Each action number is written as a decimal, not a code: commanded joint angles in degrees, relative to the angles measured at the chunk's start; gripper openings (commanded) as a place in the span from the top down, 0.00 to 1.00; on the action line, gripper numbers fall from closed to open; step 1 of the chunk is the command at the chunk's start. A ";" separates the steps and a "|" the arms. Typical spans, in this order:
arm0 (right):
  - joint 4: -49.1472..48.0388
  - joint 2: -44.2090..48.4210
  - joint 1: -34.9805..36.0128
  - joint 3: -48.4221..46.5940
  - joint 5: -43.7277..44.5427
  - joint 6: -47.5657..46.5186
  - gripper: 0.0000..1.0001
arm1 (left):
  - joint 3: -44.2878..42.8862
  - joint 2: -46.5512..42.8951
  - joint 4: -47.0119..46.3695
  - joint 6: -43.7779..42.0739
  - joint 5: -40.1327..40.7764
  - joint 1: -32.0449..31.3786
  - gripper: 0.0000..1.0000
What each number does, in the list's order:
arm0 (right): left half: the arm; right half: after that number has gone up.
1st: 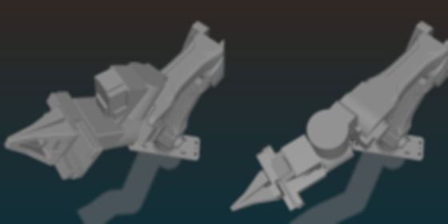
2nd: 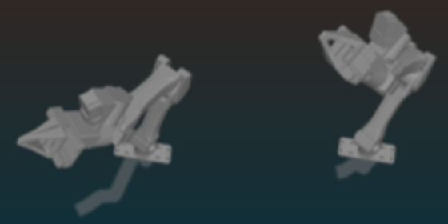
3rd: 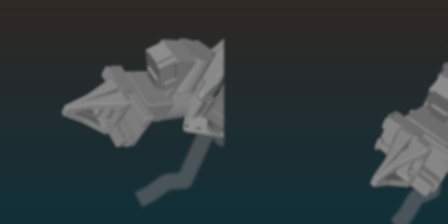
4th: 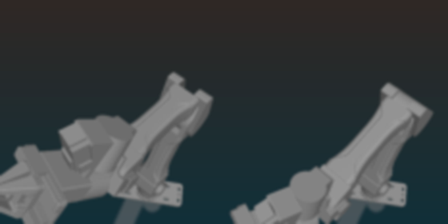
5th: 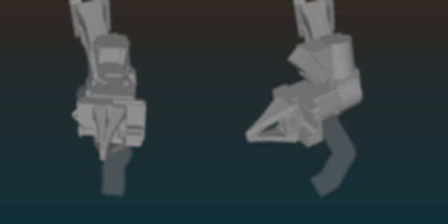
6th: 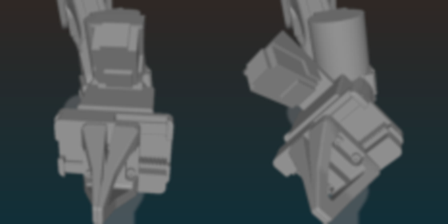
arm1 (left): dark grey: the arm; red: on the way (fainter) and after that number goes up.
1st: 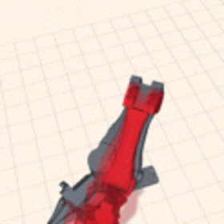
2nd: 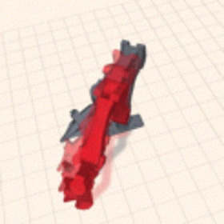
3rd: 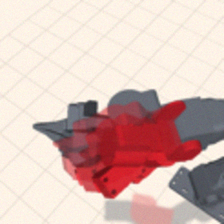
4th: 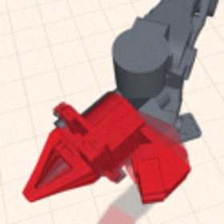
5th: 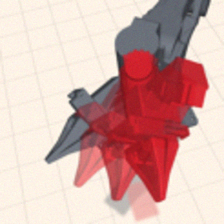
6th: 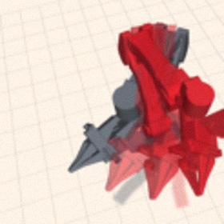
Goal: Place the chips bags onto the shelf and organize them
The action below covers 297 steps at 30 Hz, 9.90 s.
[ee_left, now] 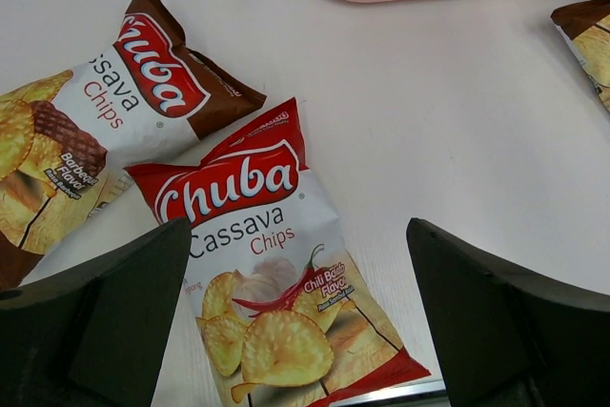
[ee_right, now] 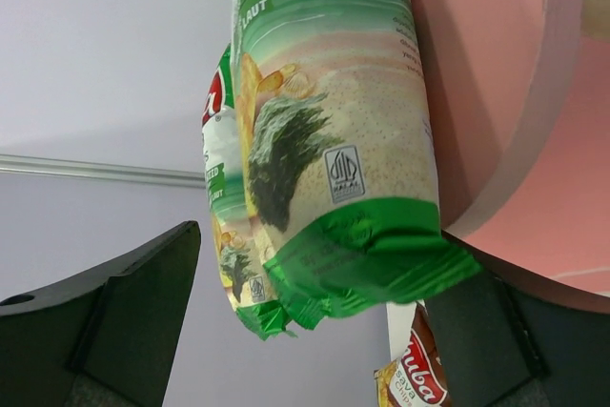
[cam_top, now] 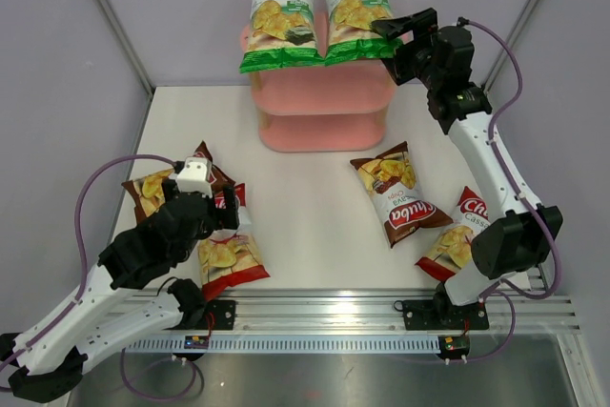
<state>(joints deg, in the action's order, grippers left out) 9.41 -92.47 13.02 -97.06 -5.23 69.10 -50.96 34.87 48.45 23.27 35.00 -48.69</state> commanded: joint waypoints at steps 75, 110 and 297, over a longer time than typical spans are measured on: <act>6.59 46.85 -3.88 39.75 -30.10 -31.48 0.01 | 31.18 9.44 -34.38 32.02 -29.91 27.77 0.01; -0.62 44.83 -3.88 46.69 -32.56 -27.71 0.00 | 46.92 11.55 -63.39 31.66 -39.14 33.92 0.49; -45.53 -25.40 13.62 11.80 -16.04 -0.55 0.40 | 1.30 -13.43 -4.77 7.32 -31.31 27.33 0.01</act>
<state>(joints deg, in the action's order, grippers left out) -36.60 -121.32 26.55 -87.09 -22.04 70.11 -49.06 21.82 44.53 31.48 3.90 -21.67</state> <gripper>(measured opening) 0.593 0.988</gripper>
